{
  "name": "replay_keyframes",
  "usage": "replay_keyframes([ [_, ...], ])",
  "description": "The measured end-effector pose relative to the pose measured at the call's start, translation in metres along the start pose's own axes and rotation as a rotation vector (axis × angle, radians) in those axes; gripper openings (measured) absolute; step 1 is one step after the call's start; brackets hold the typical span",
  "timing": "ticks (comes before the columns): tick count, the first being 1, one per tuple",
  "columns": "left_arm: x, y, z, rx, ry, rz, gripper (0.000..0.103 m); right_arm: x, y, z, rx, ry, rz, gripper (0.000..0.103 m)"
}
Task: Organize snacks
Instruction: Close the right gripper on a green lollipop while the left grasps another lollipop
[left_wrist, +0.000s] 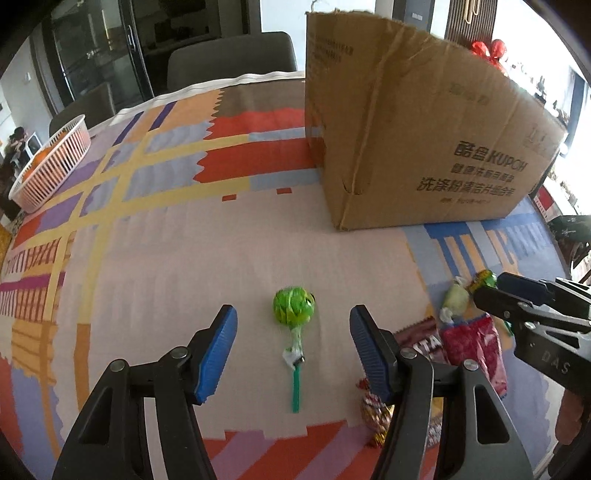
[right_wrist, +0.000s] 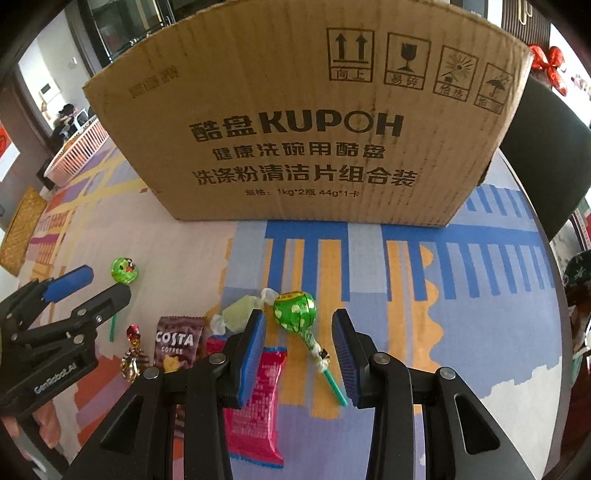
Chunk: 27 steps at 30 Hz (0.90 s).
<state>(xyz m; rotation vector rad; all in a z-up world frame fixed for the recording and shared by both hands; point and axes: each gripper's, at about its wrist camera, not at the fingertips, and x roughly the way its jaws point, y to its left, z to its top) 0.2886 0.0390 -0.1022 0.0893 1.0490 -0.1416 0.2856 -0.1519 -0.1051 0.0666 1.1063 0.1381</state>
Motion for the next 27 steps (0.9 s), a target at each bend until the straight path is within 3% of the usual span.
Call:
replay_keyframes([
  [6,0.014,-0.003,0.006,0.014,0.022,0.003,0.054,0.008,0.002,0.004,-0.002,0.011,-0.008,0.038],
  [15,0.02,-0.009,0.007,0.036,0.042,-0.01,0.026,0.011,-0.001,0.003,-0.001,0.009,0.0,0.033],
  [18,0.018,-0.012,0.007,0.045,0.042,-0.014,0.026,0.011,-0.002,0.004,-0.005,0.005,-0.002,0.028],
  [27,-0.011,-0.024,0.007,0.058,-0.008,-0.019,0.026,-0.008,-0.012,0.005,-0.011,-0.022,0.021,0.027],
])
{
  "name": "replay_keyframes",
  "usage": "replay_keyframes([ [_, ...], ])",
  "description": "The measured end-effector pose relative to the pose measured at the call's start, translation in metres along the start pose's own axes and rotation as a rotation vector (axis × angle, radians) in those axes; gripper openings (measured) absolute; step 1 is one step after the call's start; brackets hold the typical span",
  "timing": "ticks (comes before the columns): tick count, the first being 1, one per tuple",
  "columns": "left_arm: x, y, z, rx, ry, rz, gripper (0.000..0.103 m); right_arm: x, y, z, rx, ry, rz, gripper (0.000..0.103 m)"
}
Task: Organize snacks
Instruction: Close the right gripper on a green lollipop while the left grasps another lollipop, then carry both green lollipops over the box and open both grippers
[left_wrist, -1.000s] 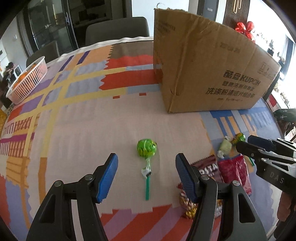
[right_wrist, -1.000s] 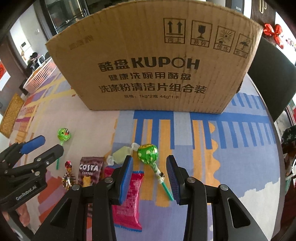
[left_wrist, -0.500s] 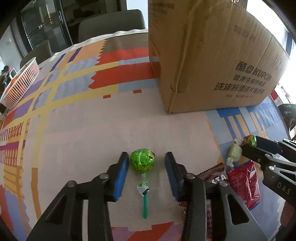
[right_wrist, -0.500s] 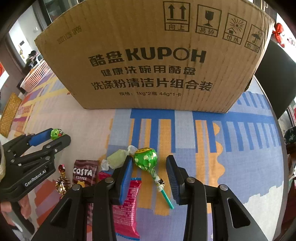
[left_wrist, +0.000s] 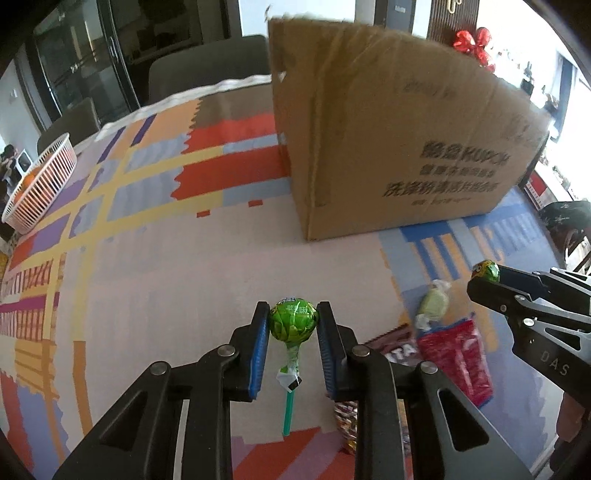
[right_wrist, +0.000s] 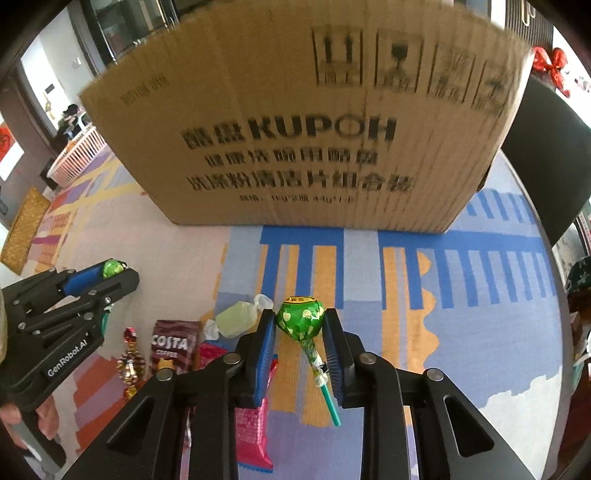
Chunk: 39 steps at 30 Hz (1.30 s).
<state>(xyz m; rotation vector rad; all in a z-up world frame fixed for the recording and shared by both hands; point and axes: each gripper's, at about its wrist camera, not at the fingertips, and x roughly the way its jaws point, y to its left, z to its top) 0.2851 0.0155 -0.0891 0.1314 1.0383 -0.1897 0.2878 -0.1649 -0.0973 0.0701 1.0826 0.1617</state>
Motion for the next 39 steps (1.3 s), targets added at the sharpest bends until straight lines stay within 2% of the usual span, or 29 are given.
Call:
replay_keyframes([
  [10,-0.051,-0.019,0.01,0.0,-0.092,-0.025,0.026,-0.058,-0.003,0.003,-0.025,-0.112,0.036,0.027],
  [21,-0.097,-0.031,0.036,-0.018,-0.177,-0.045,0.026,-0.117,0.007,0.023,-0.024,-0.264,0.06,0.027],
  [39,-0.134,-0.045,0.101,-0.005,-0.286,-0.057,0.026,-0.173,-0.001,0.07,-0.006,-0.434,0.097,0.027],
])
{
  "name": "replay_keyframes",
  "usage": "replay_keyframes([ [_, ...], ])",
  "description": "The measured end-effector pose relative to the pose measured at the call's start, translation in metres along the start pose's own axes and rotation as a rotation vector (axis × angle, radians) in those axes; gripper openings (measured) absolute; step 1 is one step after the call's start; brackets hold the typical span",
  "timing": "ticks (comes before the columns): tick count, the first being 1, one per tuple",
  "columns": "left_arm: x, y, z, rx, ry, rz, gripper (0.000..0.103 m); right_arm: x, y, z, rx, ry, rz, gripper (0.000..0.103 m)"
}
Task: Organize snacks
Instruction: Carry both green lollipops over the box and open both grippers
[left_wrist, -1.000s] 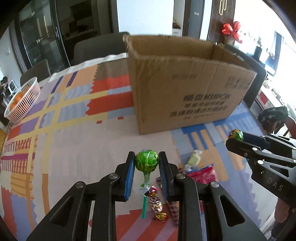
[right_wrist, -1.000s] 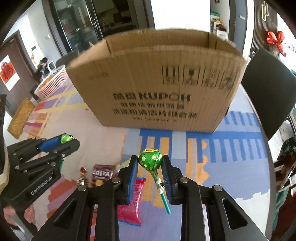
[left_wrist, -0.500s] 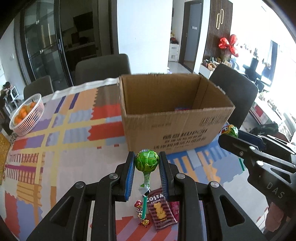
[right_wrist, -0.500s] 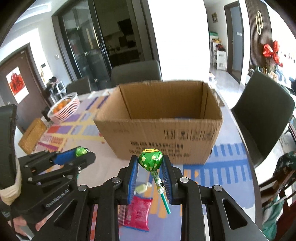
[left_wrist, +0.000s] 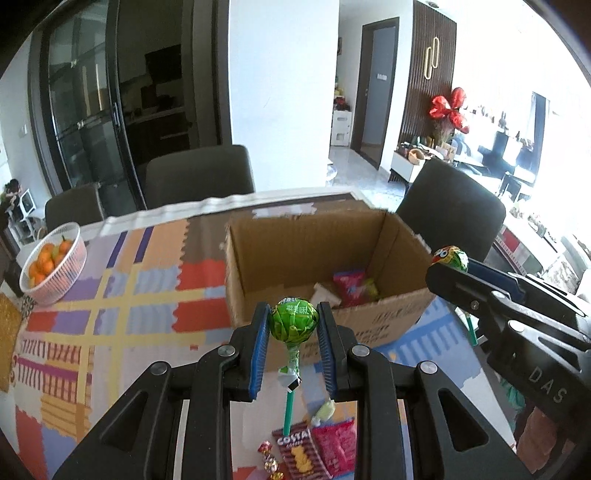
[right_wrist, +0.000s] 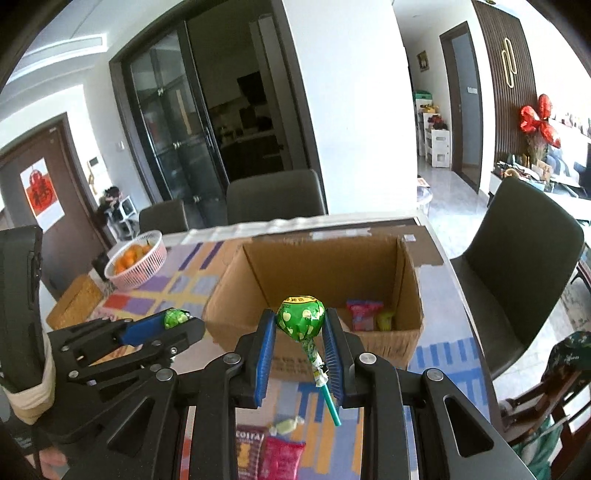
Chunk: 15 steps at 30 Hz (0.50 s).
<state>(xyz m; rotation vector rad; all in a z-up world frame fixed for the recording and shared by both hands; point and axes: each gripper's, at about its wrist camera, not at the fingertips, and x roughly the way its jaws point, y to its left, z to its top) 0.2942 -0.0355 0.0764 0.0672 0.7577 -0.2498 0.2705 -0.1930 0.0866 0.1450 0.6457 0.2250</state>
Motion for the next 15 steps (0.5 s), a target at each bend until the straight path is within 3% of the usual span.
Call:
replay_keyframes([
  [15,0.02,-0.007,0.058,0.022,-0.05,-0.037,0.026,0.015,-0.01,0.044,0.016,-0.05,0.01,0.027],
])
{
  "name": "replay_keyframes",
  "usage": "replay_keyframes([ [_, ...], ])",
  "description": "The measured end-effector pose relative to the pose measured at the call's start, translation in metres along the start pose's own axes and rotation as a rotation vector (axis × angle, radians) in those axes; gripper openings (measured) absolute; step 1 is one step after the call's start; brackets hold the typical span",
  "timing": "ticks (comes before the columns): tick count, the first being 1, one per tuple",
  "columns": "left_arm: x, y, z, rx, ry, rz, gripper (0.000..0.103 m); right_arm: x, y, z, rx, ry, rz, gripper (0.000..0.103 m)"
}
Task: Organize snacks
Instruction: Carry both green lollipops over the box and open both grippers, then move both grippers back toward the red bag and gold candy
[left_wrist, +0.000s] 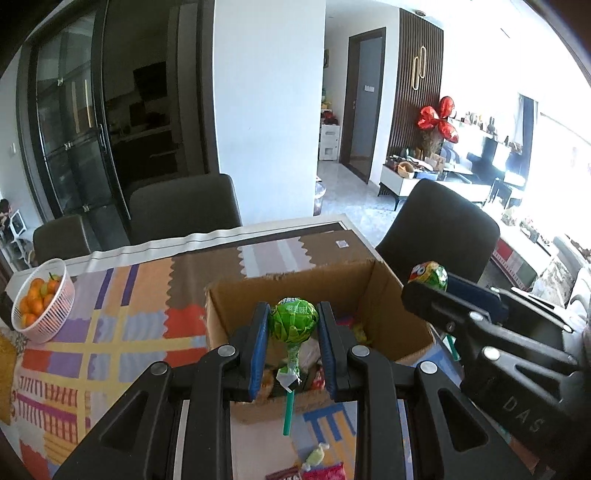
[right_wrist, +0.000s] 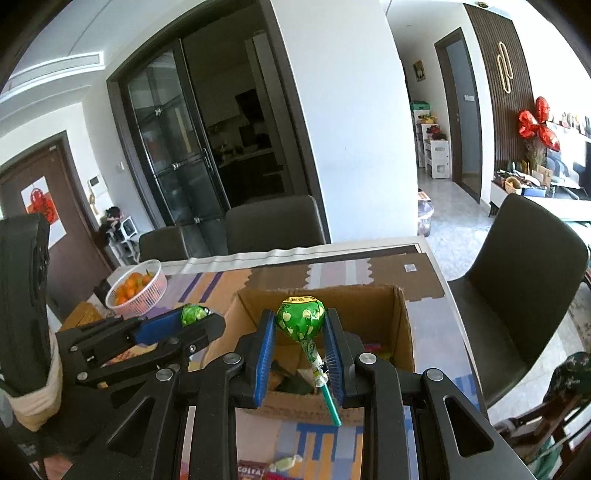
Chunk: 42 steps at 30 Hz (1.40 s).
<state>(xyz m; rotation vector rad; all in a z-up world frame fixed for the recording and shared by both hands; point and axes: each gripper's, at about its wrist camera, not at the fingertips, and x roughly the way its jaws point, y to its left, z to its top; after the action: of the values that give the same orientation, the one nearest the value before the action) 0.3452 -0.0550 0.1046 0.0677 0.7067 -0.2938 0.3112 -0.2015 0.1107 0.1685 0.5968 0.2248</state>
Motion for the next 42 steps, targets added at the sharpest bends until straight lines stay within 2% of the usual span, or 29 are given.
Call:
replay_keyframes([
  [4,0.022,0.006,0.009,-0.03,0.043,-0.03,0.026,0.017,-0.006,0.006,-0.009,0.027,-0.016,0.027],
  [12,0.053,0.008,0.012,-0.029,0.081,-0.013,0.026,0.051,-0.017,0.015,-0.004,0.096,-0.022,0.027],
  [13,0.056,0.009,0.011,-0.032,0.08,0.003,0.03,0.055,-0.018,0.016,-0.003,0.102,-0.024,0.028],
  [14,0.058,0.011,0.01,-0.034,0.084,0.028,0.044,0.058,-0.019,0.016,-0.001,0.107,-0.025,0.028],
  [15,0.059,0.013,0.009,-0.038,0.081,0.047,0.05,0.062,-0.02,0.016,0.004,0.11,-0.033,0.03],
  [16,0.058,0.016,0.007,-0.041,0.074,0.059,0.053,0.064,-0.021,0.016,0.007,0.113,-0.047,0.038],
  [17,0.057,0.019,0.004,-0.044,0.076,0.076,0.053,0.066,-0.023,0.014,0.011,0.114,-0.067,0.043],
  [18,0.057,0.022,0.001,-0.045,0.086,0.088,0.053,0.066,-0.025,0.012,0.014,0.11,-0.09,0.043],
  [22,0.044,0.029,-0.013,-0.054,0.089,0.1,0.057,0.063,-0.026,0.0,0.029,0.127,-0.087,0.043],
  [34,-0.023,0.026,-0.054,-0.013,0.01,0.091,0.06,0.019,-0.002,-0.046,-0.017,0.111,-0.037,0.043],
  [42,-0.046,0.021,-0.097,0.008,0.034,0.117,0.06,-0.003,0.013,-0.083,-0.023,0.141,-0.009,0.043],
])
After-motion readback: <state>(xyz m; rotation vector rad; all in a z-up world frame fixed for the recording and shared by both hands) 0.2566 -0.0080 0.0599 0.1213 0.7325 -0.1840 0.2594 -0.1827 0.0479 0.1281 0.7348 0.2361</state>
